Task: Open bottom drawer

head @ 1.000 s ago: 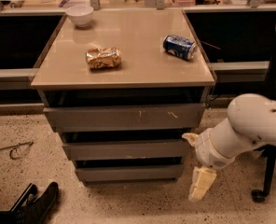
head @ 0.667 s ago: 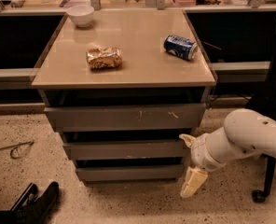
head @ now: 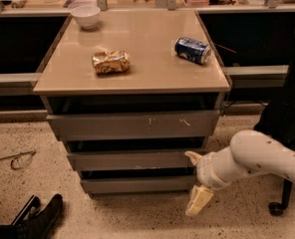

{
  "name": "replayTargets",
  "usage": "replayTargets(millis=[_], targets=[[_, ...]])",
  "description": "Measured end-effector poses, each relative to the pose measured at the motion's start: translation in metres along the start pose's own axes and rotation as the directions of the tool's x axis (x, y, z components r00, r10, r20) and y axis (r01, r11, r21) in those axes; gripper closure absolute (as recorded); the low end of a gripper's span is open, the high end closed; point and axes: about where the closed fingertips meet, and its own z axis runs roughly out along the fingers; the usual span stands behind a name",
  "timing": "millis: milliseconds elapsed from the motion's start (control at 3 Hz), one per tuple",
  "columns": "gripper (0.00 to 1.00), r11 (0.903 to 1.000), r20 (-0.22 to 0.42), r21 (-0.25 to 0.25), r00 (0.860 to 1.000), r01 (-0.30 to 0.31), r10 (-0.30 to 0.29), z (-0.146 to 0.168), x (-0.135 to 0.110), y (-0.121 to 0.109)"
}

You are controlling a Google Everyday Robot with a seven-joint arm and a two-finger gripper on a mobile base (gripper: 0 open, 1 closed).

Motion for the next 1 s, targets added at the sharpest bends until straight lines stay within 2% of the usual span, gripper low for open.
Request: replayTargets(millis=[333, 667, 1000], targets=[[0.0, 1.0, 0.108, -0.005, 0.994, -0.002, 0.003, 0.065, 0.016, 0.004], [0.0, 0.9994, 0.171, -0.031, 0.985, -0.015, 0.02, 0.123, 0.032, 0.011], [0.0, 0.9994, 0.171, -0.032, 0.985, -0.015, 0.02, 0.123, 0.032, 0.011]])
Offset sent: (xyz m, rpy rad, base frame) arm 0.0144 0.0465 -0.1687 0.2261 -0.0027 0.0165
